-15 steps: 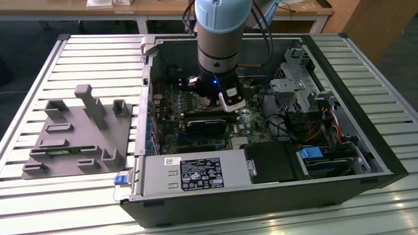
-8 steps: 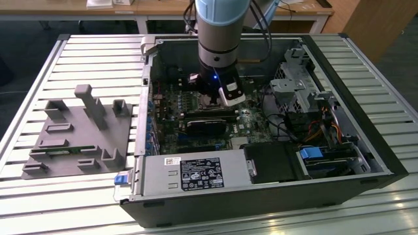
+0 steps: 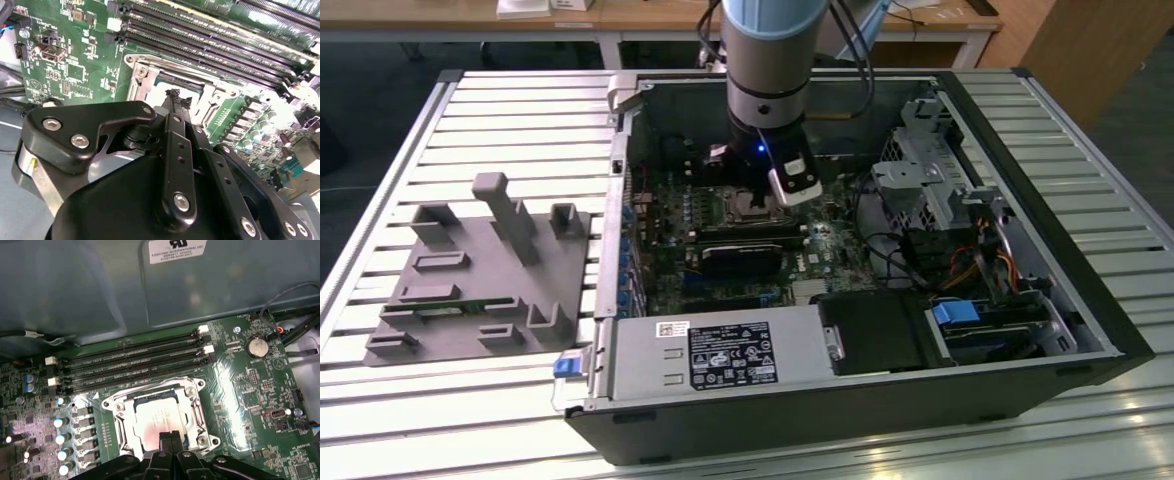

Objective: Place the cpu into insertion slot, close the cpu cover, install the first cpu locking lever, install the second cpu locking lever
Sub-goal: 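Install the second cpu locking lever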

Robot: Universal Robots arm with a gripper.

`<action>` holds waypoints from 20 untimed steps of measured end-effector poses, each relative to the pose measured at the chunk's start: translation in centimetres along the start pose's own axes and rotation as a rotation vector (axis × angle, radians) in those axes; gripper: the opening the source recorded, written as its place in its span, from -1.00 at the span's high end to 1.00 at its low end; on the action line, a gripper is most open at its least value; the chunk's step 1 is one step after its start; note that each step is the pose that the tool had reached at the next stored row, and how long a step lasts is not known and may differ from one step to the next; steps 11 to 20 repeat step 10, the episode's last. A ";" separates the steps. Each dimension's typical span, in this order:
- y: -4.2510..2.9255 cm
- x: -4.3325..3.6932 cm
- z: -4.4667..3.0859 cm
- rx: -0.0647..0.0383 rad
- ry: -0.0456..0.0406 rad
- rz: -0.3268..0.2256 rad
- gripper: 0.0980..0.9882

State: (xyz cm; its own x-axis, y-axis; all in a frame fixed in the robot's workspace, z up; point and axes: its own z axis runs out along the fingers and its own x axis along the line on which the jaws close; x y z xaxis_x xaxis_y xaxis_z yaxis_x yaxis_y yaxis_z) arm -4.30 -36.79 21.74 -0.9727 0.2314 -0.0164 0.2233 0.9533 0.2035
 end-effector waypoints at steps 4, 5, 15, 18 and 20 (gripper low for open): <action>0.42 0.09 0.09 0.008 -0.0018 -0.001 0.99; 0.43 0.09 0.09 0.008 -0.0019 -0.001 0.99; 0.45 0.10 0.09 0.008 -0.0019 0.000 0.99; 0.45 0.10 0.09 0.008 -0.0019 0.000 0.99; 0.45 0.10 0.09 0.008 -0.0019 0.000 0.99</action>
